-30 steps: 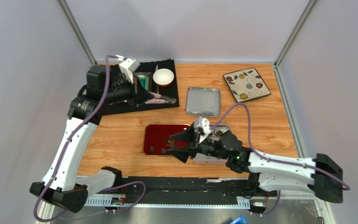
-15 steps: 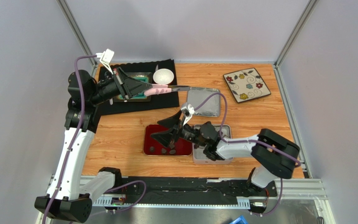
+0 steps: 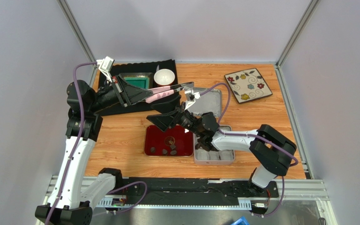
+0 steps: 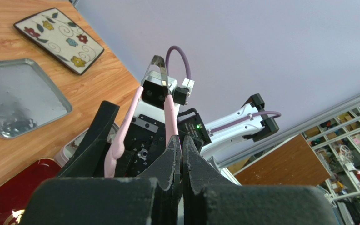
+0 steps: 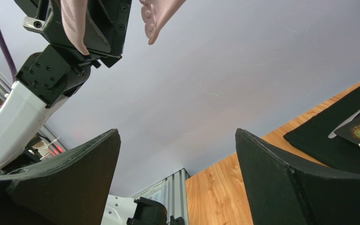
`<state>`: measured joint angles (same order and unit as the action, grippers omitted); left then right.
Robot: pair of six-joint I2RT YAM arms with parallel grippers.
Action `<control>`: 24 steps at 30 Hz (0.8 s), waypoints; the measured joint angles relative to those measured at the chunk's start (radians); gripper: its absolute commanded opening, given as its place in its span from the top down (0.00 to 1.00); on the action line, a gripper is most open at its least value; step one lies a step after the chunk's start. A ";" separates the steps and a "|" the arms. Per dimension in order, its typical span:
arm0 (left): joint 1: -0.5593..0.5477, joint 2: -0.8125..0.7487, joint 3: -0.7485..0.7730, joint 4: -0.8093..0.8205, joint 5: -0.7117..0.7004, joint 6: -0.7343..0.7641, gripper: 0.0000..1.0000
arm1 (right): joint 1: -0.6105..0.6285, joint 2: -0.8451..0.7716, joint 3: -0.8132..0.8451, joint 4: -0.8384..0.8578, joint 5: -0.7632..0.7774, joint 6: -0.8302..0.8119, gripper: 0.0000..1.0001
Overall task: Pack the chocolate
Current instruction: Adjust the clamp.
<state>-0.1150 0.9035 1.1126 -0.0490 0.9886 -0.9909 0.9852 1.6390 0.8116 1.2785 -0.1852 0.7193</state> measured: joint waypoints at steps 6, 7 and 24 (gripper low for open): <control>0.004 -0.003 -0.005 0.031 0.010 -0.012 1.00 | 0.000 -0.024 -0.015 0.004 -0.004 -0.003 0.05; 0.006 -0.005 -0.005 0.034 0.013 -0.015 1.00 | 0.000 -0.040 -0.028 0.004 0.002 -0.009 0.05; 0.011 -0.022 -0.033 0.097 0.040 -0.092 1.00 | -0.057 -0.089 0.010 0.023 0.080 0.014 0.08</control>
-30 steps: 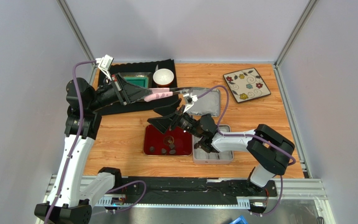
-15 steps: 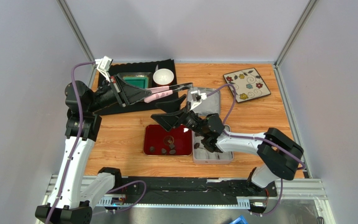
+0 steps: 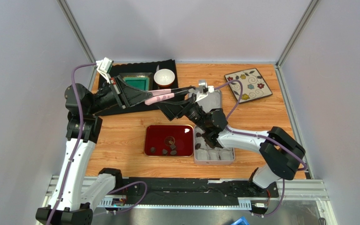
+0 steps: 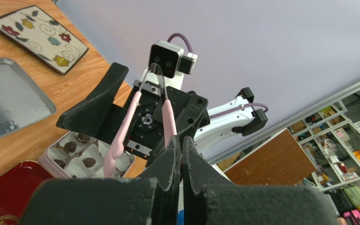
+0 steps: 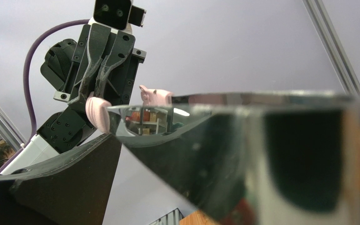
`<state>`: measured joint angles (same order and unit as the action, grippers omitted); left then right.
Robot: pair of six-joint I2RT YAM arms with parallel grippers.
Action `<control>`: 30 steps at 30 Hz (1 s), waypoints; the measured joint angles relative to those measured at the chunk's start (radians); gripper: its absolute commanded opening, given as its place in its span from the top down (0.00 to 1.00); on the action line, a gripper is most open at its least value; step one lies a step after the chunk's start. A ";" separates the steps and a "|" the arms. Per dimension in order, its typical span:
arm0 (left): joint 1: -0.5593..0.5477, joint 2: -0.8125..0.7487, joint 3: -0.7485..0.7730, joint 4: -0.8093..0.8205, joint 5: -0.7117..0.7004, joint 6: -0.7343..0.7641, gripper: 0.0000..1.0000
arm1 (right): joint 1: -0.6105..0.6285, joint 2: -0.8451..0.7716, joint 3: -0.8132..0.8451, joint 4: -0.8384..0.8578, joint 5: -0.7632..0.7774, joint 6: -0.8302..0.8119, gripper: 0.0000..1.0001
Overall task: Pack the chocolate
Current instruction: Adjust the clamp.
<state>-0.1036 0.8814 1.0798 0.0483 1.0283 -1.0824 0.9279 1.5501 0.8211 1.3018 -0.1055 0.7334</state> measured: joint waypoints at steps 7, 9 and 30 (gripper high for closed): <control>0.001 -0.010 0.000 0.022 0.008 -0.018 1.00 | -0.015 0.003 0.039 -0.003 -0.054 0.008 0.12; 0.001 -0.014 0.000 0.025 0.010 -0.018 1.00 | -0.022 0.002 0.046 -0.003 -0.091 0.013 0.14; 0.000 -0.016 -0.001 0.046 0.025 -0.033 1.00 | -0.039 -0.092 0.061 -0.003 -0.203 0.000 0.18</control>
<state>-0.1032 0.8650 1.0786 0.0940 1.0534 -1.1156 0.8886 1.4578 0.8818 1.2991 -0.3088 0.7338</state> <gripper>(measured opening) 0.017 0.846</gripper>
